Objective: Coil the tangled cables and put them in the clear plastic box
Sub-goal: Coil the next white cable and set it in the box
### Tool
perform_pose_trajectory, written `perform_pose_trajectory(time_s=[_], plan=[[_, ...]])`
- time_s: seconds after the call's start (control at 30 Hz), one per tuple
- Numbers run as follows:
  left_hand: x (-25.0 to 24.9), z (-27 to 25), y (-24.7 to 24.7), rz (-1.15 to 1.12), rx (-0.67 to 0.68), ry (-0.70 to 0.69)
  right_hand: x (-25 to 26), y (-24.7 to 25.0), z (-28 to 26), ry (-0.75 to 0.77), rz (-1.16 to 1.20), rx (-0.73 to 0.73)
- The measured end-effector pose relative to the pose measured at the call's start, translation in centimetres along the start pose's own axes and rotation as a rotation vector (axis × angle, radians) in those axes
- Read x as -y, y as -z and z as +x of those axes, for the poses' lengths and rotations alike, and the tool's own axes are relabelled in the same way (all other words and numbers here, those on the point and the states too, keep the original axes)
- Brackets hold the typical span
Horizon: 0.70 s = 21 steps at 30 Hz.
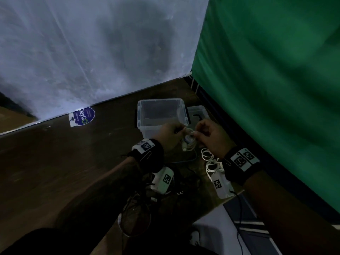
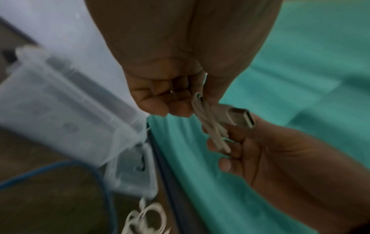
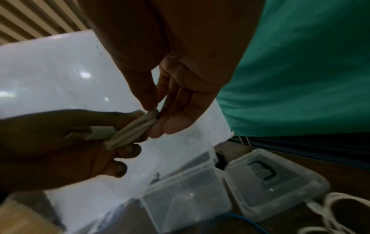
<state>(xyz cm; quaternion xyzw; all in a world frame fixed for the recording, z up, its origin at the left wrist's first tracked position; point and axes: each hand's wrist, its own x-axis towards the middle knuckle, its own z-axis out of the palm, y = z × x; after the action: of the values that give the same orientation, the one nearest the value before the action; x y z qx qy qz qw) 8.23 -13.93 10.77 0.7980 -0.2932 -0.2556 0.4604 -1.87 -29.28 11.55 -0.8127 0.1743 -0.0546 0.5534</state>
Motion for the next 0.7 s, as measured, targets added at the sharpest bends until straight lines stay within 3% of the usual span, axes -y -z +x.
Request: perform_pose_trajectory(time_s=[0.17,0.27,0.43,0.6,0.7], plan=[[2.7,1.8,-4.0,0.146,0.134,0.112,-5.6,1.5,-0.1,-0.133,-0.240,-0.063],[5.2,2.3,-6.6,0.460,0.384,0.019,-10.1,1.7,-0.1,-0.270,-0.220,-0.117],[10.6,1.7,-11.6,0.835,0.691,0.124,-15.0,0.9,-0.1,-0.361,-0.127,-0.120],[14.1,-0.3,-10.0,1.010,0.740,0.250,-15.9,0.2,0.3,-0.404,-0.126,-0.179],[16.0,-1.4,-8.3,0.999,0.639,0.305,-16.1,-0.3,0.6,-0.416,-0.150,-0.169]])
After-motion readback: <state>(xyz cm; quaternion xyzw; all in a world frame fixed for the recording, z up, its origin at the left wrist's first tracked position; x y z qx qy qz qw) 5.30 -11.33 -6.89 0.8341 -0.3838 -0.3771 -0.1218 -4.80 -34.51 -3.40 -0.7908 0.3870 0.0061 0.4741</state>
